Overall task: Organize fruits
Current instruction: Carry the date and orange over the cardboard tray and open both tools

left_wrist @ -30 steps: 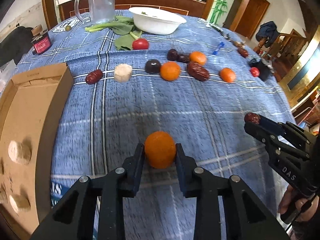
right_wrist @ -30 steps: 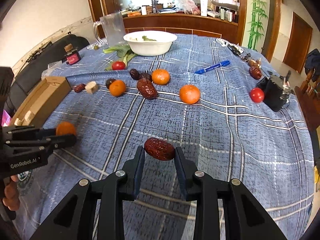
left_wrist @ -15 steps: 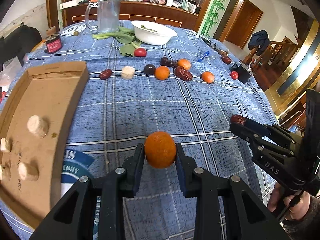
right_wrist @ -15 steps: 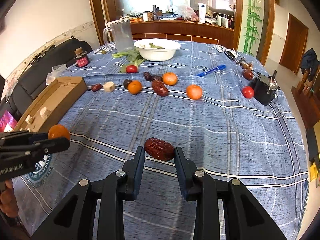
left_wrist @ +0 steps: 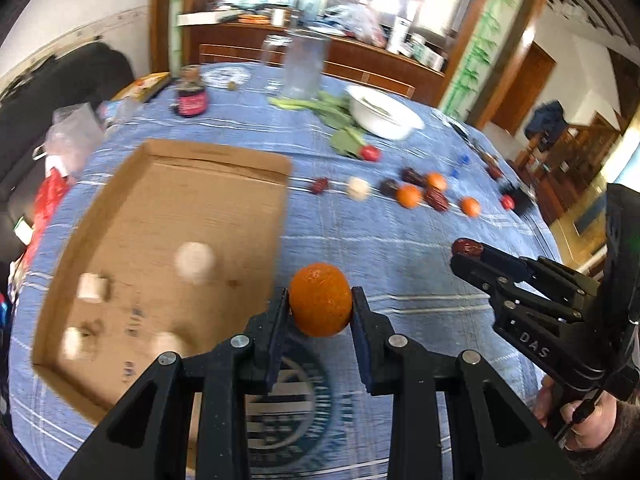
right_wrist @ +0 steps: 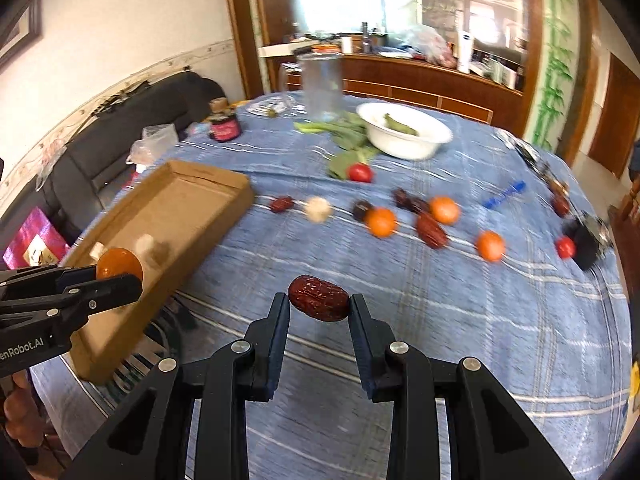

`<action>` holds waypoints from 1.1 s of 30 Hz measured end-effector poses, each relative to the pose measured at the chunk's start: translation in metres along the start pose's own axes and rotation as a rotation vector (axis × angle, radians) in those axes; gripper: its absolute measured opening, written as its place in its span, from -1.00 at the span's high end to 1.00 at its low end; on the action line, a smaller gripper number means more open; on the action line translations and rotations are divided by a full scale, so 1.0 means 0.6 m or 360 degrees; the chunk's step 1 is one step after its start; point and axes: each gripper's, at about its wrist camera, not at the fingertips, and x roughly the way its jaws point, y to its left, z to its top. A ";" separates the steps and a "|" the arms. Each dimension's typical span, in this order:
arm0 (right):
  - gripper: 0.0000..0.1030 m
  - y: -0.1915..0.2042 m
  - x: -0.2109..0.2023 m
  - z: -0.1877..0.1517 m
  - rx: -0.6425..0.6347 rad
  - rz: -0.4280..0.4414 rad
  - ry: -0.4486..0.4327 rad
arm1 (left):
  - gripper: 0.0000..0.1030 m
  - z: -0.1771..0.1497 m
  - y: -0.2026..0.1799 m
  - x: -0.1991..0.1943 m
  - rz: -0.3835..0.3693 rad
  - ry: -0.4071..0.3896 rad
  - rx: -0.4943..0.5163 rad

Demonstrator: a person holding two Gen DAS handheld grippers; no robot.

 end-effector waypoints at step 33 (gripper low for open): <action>0.36 0.242 0.272 0.136 -0.0278 0.0189 0.0240 | 0.43 0.071 0.294 0.116 0.0358 0.0165 -0.0273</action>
